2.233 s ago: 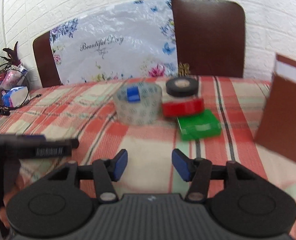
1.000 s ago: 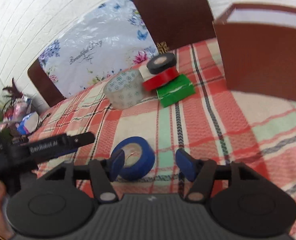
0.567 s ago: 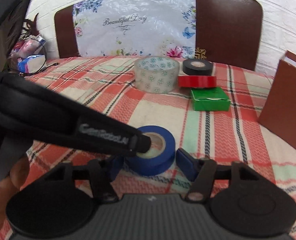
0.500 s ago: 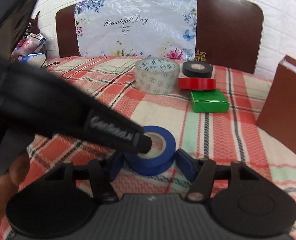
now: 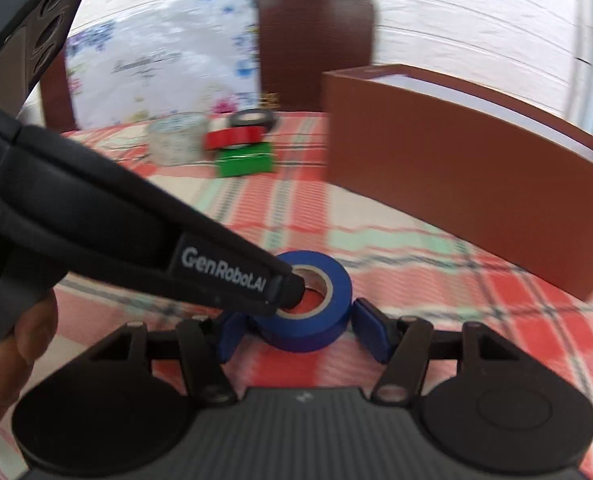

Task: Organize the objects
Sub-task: 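Grasp the blue tape roll with the left gripper while the right gripper releases it, then carry the blue tape roll into the brown box and open the left gripper, then move the right gripper toward the green box under the red tape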

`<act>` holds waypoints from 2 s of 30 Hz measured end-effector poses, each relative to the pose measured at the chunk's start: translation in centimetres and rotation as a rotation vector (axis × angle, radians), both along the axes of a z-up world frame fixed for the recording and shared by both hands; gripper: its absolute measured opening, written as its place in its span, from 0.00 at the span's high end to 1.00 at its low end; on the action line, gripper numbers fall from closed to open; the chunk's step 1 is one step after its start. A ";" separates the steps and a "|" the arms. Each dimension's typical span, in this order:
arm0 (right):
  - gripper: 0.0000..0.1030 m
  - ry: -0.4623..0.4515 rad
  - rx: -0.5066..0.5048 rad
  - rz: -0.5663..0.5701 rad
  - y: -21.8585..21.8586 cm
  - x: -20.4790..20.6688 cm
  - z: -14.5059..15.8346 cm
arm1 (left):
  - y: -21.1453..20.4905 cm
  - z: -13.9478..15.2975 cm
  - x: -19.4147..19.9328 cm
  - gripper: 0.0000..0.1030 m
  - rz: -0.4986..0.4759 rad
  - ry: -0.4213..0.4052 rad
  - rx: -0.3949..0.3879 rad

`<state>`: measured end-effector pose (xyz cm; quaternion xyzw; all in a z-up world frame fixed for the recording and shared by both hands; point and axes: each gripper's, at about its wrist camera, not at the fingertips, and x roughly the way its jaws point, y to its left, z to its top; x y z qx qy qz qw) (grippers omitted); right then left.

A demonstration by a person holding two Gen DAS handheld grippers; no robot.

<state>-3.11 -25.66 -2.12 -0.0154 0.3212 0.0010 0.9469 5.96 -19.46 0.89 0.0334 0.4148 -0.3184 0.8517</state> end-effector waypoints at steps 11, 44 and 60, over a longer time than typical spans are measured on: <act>0.43 -0.290 -0.046 -0.144 -4.3 -0.9 5.1 | -5.6 7.8 1.2 0.77 -0.075 -0.187 -0.059; 0.00 -0.522 0.044 -0.233 -3.4 -2.9 7.3 | 0.6 8.9 3.1 0.22 0.260 -0.359 0.117; 0.00 -0.164 0.106 -0.170 1.9 1.5 2.7 | 13.2 5.5 4.2 0.16 0.484 -0.270 0.177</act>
